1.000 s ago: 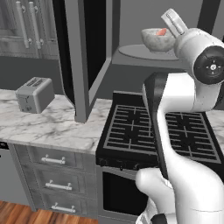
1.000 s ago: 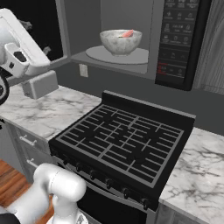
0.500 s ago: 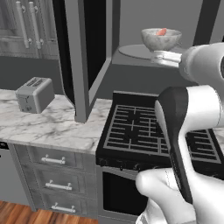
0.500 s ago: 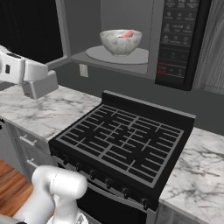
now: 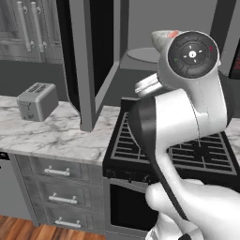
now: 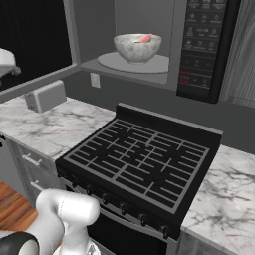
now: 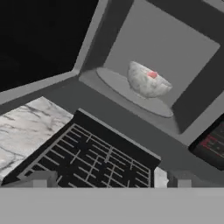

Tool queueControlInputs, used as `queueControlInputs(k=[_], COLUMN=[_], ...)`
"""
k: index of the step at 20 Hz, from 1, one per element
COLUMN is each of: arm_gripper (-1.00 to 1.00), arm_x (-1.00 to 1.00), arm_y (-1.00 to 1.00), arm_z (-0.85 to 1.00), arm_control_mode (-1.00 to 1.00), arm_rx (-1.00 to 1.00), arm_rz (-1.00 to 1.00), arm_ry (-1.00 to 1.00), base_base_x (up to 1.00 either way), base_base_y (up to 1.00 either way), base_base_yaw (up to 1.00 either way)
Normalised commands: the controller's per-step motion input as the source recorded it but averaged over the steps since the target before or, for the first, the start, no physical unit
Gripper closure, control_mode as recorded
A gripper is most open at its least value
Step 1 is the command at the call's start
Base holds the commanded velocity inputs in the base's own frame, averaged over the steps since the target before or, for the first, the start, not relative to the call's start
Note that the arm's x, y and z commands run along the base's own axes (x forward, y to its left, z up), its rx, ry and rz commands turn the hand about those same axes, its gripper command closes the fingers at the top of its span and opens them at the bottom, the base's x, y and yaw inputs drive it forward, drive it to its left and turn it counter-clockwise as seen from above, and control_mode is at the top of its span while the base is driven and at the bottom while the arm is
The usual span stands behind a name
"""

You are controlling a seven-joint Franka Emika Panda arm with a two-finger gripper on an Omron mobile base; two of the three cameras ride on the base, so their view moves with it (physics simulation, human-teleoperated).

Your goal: Place the bowl containing the steak and broccoli in the microwave. Close the microwave door and press the start button to microwave the meal.

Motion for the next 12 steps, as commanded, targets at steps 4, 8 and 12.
queueControlInputs(k=[4, 8, 12], arm_gripper=[-1.00, -1.00, -1.00], arm_x=[-0.37, -0.02, 0.00], arm_y=[0.45, 0.84, 0.99], arm_z=[-0.05, -0.37, -0.55], arm_control_mode=[-1.00, -1.00, -1.00], arm_rx=[-0.44, -0.28, -0.25], arm_rz=[0.07, 0.00, 0.00], arm_ry=[0.02, -0.21, -0.23], base_base_x=[0.00, 0.00, 0.00], base_base_y=[0.00, 0.00, 0.00], base_base_yaw=[0.00, 0.00, 0.00])
